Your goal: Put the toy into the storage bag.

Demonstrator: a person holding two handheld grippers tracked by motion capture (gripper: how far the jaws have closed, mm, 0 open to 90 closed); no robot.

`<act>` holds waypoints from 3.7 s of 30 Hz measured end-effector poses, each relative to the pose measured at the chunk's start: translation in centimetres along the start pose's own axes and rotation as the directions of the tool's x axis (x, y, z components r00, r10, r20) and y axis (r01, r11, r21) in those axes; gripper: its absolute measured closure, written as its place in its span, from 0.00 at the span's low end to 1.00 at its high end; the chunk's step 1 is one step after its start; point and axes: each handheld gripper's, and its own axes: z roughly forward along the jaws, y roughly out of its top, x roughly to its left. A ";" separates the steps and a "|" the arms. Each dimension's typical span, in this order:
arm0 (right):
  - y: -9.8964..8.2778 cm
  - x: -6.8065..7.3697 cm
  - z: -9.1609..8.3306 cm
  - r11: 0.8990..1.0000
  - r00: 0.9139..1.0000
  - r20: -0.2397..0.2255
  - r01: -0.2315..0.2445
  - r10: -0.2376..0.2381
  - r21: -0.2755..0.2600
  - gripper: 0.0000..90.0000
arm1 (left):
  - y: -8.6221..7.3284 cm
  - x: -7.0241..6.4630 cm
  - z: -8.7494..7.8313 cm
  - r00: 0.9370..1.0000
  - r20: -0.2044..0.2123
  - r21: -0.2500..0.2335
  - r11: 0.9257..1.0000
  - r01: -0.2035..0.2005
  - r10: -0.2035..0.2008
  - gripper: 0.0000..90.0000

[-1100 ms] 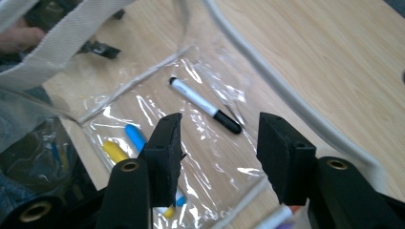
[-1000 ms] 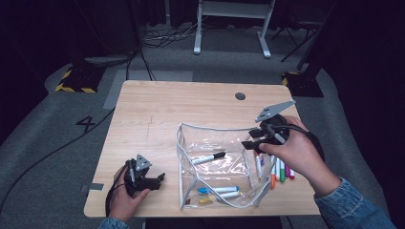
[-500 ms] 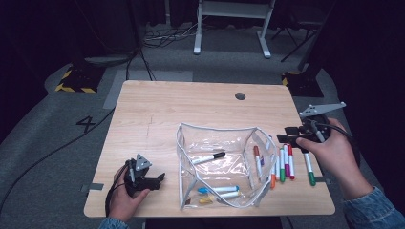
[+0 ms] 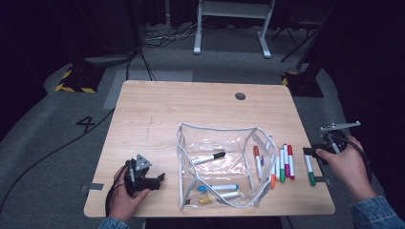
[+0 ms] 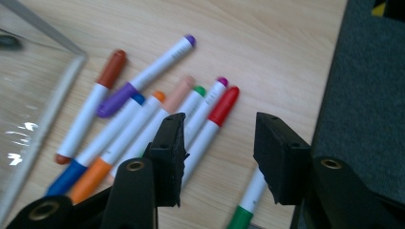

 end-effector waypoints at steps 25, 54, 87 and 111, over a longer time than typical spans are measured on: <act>-4.7 -2.7 7.0 0.952 0.980 0.086 -0.195 0.179 0.236 0.86 | 0.0 0.0 0.0 1.000 0.000 0.000 1.000 0.000 0.000 0.17; 4.8 5.7 -4.8 0.995 0.988 -0.121 0.096 -0.096 -0.007 0.86 | 0.0 -0.1 0.0 1.000 -0.009 -0.003 1.000 -0.004 0.004 0.17; 10.3 23.1 -5.1 0.848 0.793 -0.329 0.526 -0.513 -0.056 0.86 | 0.0 -0.1 0.0 1.000 -0.012 0.001 1.000 -0.009 0.009 0.17; 9.6 28.8 1.5 0.752 0.705 -0.428 0.654 -0.565 0.086 0.86 | 0.0 -0.1 0.0 1.000 -0.012 0.004 1.000 -0.008 0.008 0.16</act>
